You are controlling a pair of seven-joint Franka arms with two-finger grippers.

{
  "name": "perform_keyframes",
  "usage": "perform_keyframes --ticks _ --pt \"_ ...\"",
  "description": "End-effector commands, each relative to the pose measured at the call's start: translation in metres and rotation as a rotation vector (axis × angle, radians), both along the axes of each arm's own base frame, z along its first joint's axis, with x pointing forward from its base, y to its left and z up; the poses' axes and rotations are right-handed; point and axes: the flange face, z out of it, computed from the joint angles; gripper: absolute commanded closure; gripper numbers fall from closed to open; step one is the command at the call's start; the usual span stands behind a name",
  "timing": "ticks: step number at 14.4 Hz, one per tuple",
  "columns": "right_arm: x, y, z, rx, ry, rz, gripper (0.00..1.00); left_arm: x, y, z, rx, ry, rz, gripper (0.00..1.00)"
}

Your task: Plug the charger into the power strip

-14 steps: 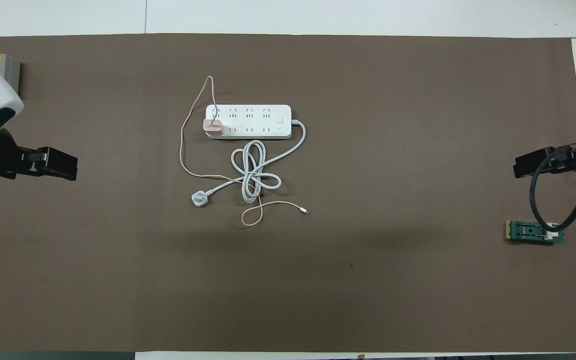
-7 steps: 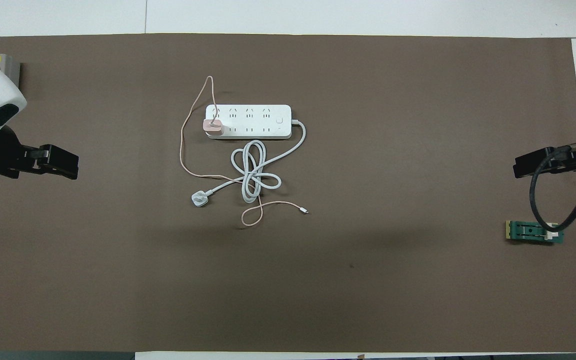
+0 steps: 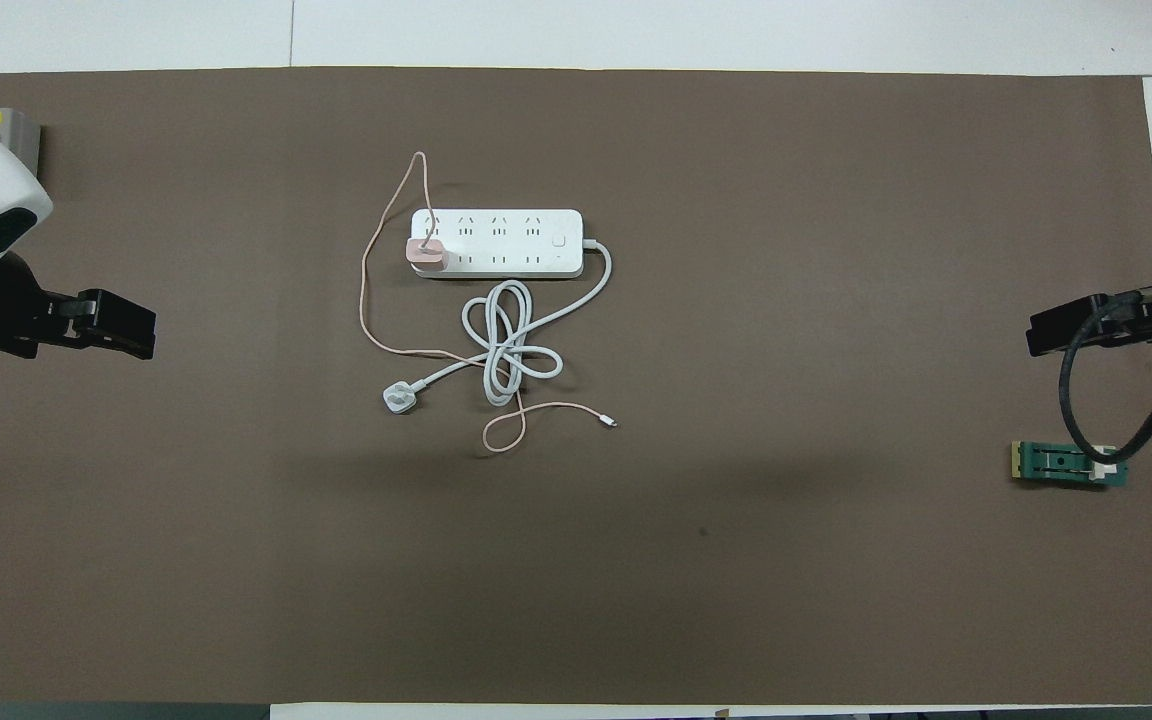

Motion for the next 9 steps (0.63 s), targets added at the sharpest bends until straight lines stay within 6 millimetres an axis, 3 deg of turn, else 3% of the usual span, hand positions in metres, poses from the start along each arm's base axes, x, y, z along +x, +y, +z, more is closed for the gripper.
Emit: perform_keyframes --ticks 1,9 --pt "-0.0024 -0.0001 0.0027 -0.005 -0.02 -0.013 0.0 -0.0006 0.0029 0.0014 -0.005 -0.014 0.005 0.0" --pt "-0.0027 -0.0016 0.0025 -0.003 -0.017 -0.016 0.0 0.0067 0.003 0.0061 -0.049 -0.068 0.024 0.0"
